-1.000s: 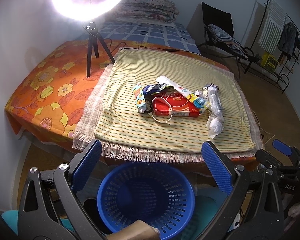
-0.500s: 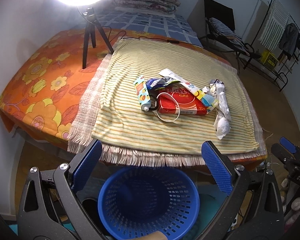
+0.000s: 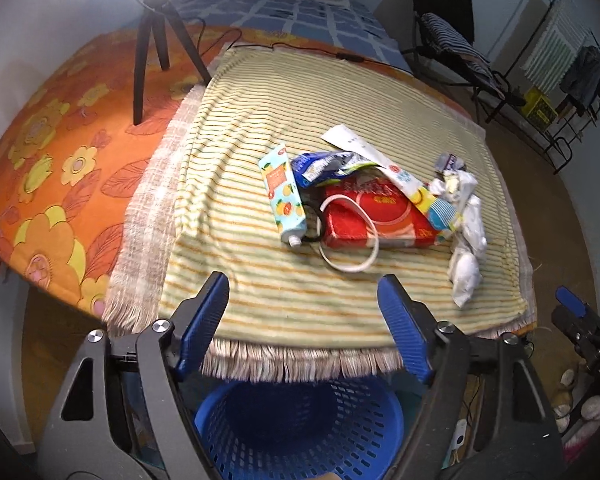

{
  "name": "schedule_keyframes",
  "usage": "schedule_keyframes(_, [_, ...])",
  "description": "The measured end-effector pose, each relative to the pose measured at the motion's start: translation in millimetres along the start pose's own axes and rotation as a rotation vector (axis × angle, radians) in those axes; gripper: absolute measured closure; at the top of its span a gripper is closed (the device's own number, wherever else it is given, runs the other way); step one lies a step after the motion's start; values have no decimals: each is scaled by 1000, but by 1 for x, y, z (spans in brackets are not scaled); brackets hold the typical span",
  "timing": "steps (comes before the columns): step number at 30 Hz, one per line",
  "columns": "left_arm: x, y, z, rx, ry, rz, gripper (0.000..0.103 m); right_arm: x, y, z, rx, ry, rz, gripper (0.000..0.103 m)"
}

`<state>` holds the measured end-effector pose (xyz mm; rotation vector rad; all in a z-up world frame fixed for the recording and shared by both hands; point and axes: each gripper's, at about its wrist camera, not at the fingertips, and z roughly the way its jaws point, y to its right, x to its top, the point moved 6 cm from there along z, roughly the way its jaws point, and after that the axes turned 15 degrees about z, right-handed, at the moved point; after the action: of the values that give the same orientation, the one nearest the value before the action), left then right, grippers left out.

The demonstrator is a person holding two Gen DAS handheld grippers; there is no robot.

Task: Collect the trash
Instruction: 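Grasp the light-blue juice carton with the left tool while the right tool nears the white bag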

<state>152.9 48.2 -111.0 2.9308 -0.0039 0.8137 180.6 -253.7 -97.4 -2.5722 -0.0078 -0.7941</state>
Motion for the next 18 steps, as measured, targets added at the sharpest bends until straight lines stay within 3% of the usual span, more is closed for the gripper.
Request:
schedule_keyframes(9, [11, -25, 38, -86, -57, -100, 25, 19, 11, 28, -13, -7, 24, 0])
schedule_keyframes(13, [15, -33, 54, -127, -88, -151, 31, 19, 17, 47, -9, -51, 48, 0])
schedule_keyframes(18, [28, -37, 68, -130, -99, -149, 31, 12, 15, 72, -8, -117, 48, 0])
